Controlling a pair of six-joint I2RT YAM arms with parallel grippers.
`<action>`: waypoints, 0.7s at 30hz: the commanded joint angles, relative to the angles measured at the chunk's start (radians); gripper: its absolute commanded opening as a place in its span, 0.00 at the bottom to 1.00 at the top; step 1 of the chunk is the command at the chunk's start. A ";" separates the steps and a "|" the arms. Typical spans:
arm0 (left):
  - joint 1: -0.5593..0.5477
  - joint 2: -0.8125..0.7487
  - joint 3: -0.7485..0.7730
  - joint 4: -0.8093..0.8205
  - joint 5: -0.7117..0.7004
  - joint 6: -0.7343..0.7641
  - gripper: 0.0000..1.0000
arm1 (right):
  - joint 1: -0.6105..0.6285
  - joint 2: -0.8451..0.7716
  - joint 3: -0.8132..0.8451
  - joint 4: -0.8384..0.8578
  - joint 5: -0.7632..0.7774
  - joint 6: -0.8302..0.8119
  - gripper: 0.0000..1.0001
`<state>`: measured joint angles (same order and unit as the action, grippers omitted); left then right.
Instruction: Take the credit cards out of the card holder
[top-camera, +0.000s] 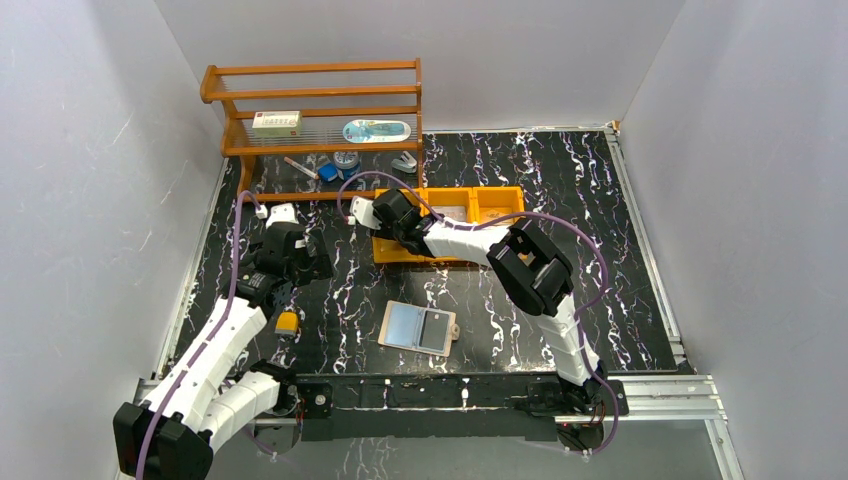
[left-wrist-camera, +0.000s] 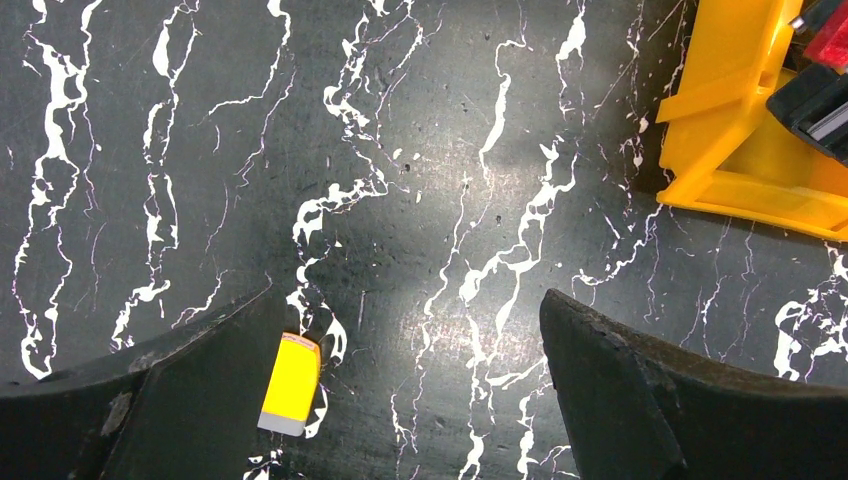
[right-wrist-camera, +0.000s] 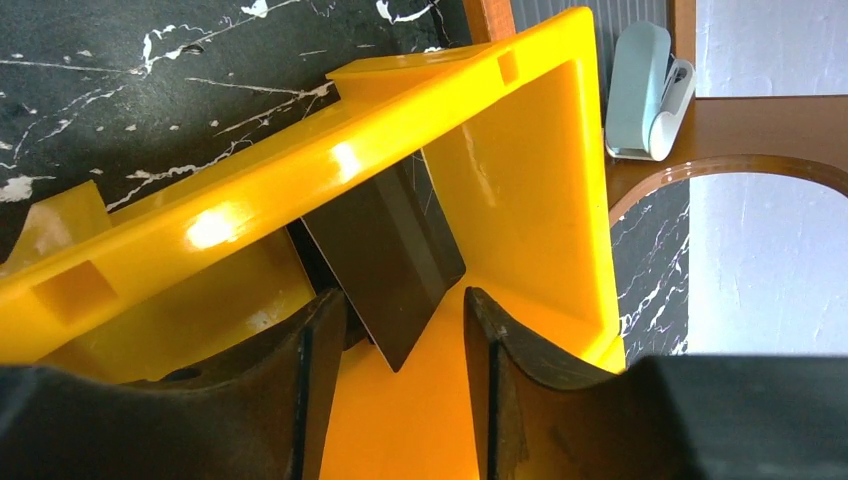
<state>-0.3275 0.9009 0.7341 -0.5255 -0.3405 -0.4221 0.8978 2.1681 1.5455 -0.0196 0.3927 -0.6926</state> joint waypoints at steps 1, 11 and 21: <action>0.002 0.008 0.017 -0.016 -0.002 0.013 0.98 | -0.010 -0.017 0.017 0.074 0.028 0.089 0.59; 0.002 0.013 0.016 -0.016 0.006 0.016 0.98 | -0.014 0.004 0.064 0.066 0.112 0.184 0.69; 0.002 0.001 0.019 -0.016 -0.005 0.016 0.98 | -0.018 -0.139 0.002 0.026 -0.002 0.532 0.68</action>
<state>-0.3275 0.9157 0.7341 -0.5282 -0.3325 -0.4187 0.8837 2.1426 1.5532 -0.0059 0.4271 -0.3618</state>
